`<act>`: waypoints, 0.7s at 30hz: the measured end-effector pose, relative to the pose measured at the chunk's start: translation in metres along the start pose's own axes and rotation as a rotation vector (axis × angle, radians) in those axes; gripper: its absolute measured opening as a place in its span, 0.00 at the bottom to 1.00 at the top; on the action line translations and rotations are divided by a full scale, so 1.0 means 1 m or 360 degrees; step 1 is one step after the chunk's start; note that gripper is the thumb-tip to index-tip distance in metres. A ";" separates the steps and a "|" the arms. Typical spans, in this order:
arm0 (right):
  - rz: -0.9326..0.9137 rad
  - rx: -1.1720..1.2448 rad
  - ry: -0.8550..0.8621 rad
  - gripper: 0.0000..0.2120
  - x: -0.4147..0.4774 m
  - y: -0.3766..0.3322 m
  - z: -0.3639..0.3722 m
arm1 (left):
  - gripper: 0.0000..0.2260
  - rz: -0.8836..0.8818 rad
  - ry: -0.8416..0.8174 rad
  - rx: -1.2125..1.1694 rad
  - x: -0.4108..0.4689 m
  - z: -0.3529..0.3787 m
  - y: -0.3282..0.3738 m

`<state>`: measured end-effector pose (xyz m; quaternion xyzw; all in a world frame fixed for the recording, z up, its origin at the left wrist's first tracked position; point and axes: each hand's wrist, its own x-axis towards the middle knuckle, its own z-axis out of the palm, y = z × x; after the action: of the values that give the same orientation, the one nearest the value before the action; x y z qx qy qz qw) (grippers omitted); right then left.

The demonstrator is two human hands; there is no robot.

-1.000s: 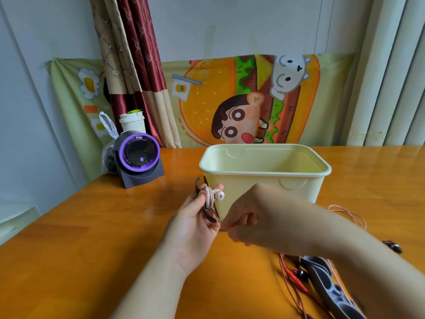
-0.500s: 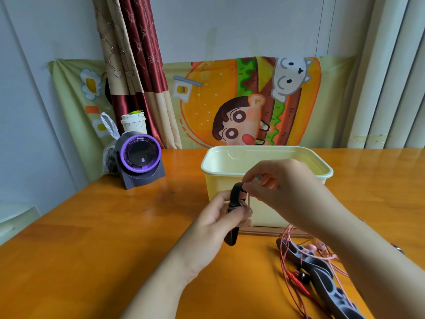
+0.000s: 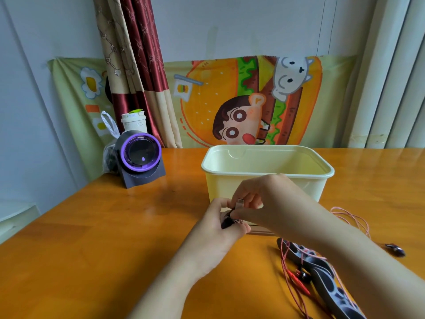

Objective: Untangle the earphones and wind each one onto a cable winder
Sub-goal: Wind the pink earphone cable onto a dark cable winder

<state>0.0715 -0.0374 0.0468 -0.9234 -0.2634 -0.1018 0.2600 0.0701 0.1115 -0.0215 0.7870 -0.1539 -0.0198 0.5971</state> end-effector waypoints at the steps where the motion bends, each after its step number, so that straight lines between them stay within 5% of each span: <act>1: 0.0006 0.0044 -0.0039 0.05 0.000 0.000 -0.001 | 0.13 -0.0005 0.0004 0.0016 0.000 0.000 -0.002; 21: -0.0005 0.0149 -0.0086 0.03 0.002 0.009 0.008 | 0.04 0.0047 0.0059 0.0415 -0.006 0.008 0.008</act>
<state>0.0783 -0.0389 0.0372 -0.9121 -0.2763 -0.0649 0.2957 0.0607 0.1034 -0.0177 0.8559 -0.1555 0.0238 0.4927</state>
